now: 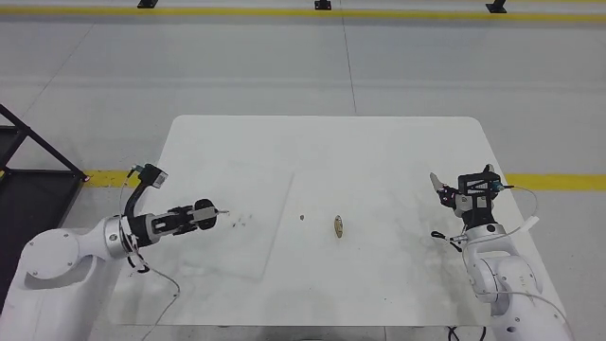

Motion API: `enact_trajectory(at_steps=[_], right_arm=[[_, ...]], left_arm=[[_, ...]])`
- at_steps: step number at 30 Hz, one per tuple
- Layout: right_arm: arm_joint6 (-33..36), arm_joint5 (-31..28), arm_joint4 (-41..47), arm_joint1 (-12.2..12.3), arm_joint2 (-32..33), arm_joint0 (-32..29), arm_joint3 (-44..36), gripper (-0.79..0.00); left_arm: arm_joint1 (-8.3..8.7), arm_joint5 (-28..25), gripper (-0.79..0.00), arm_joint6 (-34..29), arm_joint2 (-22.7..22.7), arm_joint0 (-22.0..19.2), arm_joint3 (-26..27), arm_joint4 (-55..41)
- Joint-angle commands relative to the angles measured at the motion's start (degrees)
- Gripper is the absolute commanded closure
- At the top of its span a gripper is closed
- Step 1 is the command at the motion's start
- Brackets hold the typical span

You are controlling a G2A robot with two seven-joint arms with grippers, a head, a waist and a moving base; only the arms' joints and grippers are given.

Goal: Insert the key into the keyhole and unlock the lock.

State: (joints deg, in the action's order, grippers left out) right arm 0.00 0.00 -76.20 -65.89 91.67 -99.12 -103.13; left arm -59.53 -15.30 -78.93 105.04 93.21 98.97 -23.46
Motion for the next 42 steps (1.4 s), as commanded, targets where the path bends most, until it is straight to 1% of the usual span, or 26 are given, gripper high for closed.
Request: enact_trajectory(at_steps=[1,4,7,9,32,35,37,42], right_arm=[[0.0,0.0,0.0,0.0,0.0,0.0,0.0,-0.785],[0.0,0.0,0.0,0.0,0.0,0.0,0.0,-0.785],[0.0,0.0,0.0,0.0,0.0,0.0,0.0,-0.785],[0.0,0.0,0.0,0.0,0.0,0.0,0.0,-0.785],[0.0,0.0,0.0,0.0,0.0,0.0,0.0,-0.785],[1.35,-1.61,-0.6,0.0,-0.54,0.21,-2.03,-0.785],[3.44,-2.75,-0.64,0.0,-0.9,0.12,-4.56,-0.785],[10.41,-5.19,-6.09,0.19,-2.57,-1.17,-12.45,-0.785]], left_arm=[[0.18,-0.9,0.0,-2.83,0.6,-0.47,-2.97,-4.21],[0.47,-1.99,0.0,-6.73,1.29,-1.56,-6.78,-8.7],[0.71,-2.02,0.0,-8.04,1.66,-2.73,-9.52,-11.79],[0.83,-1.18,0.0,-8.89,1.31,-3.2,-9.89,-14.27],[0.83,-1.18,0.0,-8.89,1.31,-3.2,-9.89,-14.27],[0.83,-1.18,0.0,-8.89,1.31,-3.2,-9.89,-14.27],[0.83,-1.18,0.0,-8.89,1.31,-3.2,-9.89,-14.27],[0.83,-1.18,0.0,-8.89,1.31,-3.2,-9.89,-14.27]])
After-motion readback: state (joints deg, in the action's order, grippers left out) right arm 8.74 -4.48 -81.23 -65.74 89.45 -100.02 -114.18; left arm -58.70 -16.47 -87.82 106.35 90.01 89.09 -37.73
